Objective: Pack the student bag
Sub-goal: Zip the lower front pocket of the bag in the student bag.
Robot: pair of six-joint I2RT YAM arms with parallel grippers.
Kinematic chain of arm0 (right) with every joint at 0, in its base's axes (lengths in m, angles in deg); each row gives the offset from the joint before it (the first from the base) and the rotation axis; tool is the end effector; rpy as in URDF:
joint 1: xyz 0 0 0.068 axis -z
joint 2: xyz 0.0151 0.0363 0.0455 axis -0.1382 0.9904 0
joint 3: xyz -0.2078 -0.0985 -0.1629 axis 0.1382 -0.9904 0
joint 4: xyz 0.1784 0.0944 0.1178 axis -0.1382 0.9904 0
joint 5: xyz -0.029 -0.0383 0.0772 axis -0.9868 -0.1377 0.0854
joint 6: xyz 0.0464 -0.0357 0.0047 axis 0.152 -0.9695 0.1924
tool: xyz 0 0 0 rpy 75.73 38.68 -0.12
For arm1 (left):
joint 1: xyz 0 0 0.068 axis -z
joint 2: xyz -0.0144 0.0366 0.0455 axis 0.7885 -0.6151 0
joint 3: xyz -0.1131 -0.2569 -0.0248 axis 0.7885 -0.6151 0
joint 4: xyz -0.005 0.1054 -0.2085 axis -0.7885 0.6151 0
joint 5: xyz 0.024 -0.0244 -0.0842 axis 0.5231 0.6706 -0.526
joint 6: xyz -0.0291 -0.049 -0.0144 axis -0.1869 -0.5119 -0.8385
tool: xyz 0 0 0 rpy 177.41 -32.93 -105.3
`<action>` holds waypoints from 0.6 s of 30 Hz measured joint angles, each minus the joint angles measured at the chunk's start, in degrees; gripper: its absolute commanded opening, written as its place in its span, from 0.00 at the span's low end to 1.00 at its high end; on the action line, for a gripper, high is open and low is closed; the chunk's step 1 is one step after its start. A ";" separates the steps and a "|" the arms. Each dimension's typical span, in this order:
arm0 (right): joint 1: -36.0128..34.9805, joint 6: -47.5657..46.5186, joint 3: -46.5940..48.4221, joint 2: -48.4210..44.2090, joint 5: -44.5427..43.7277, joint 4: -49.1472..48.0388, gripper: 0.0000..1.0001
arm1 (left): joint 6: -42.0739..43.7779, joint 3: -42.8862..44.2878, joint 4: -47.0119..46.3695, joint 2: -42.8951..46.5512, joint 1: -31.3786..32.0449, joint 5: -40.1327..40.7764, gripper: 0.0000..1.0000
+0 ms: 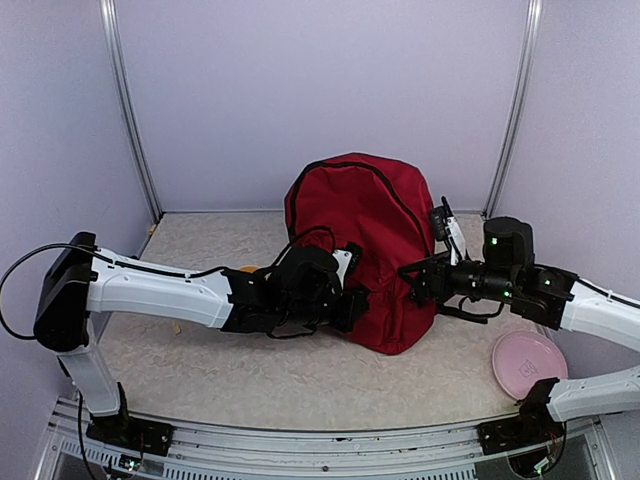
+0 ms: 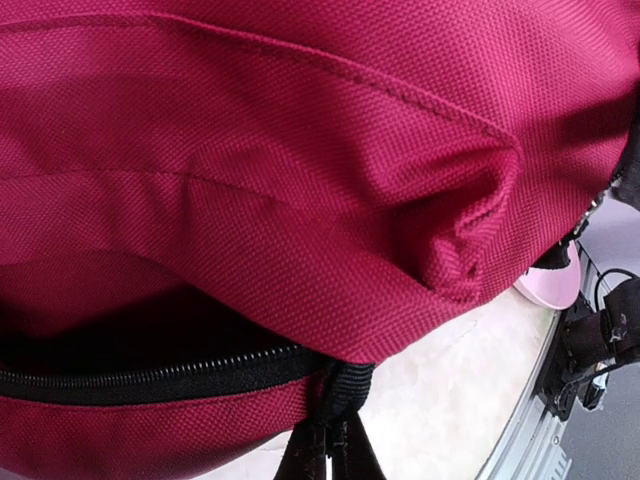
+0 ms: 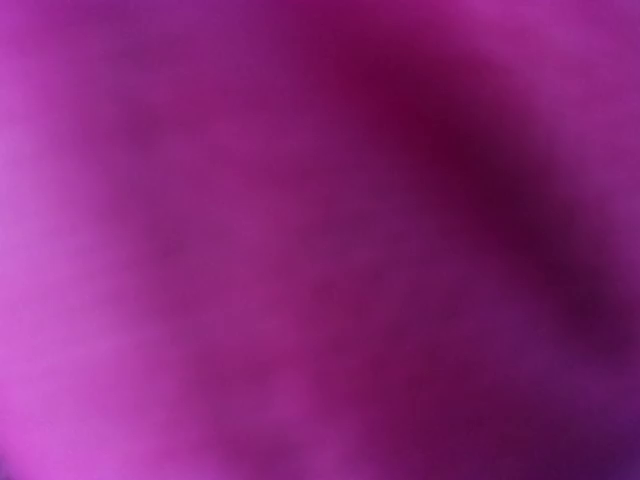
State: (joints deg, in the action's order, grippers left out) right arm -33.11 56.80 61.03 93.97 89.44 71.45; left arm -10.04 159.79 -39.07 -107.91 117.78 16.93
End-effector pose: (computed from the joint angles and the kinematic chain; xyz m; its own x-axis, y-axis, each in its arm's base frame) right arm 0.1497 0.1407 0.3011 -0.5243 0.0366 -0.8507 -0.6243 0.6630 0.4133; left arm 0.1664 -0.3565 0.2548 -0.6027 0.1602 -0.7817 0.6479 0.6701 -0.3622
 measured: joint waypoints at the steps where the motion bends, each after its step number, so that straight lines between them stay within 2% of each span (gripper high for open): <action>1: -0.85 -0.70 0.46 -0.55 -0.63 1.29 0.45 | 0.20 -0.13 -0.17 0.00 -0.09 -0.50 0.00; 5: -9.25 -1.79 2.34 -2.47 -8.15 6.80 0.38 | 1.42 -0.61 -0.13 0.04 -0.20 -1.90 0.00; 10: -21.27 -0.37 4.39 -2.93 -19.78 11.67 0.38 | 2.21 -0.63 -0.07 0.11 -0.98 -3.61 0.00; 13: -23.85 0.76 5.38 -3.78 -22.45 13.31 0.43 | 2.64 -0.66 0.33 0.11 -1.84 -4.37 0.00; 18: -24.20 2.27 6.56 -8.09 -24.22 15.15 0.43 | 3.76 -0.66 0.66 0.22 -2.64 -5.29 0.00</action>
State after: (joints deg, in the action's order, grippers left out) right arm -57.31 59.07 67.59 85.88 65.22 86.60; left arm -6.28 159.13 -38.42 -107.69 115.13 11.64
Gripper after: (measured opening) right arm 0.437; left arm 0.017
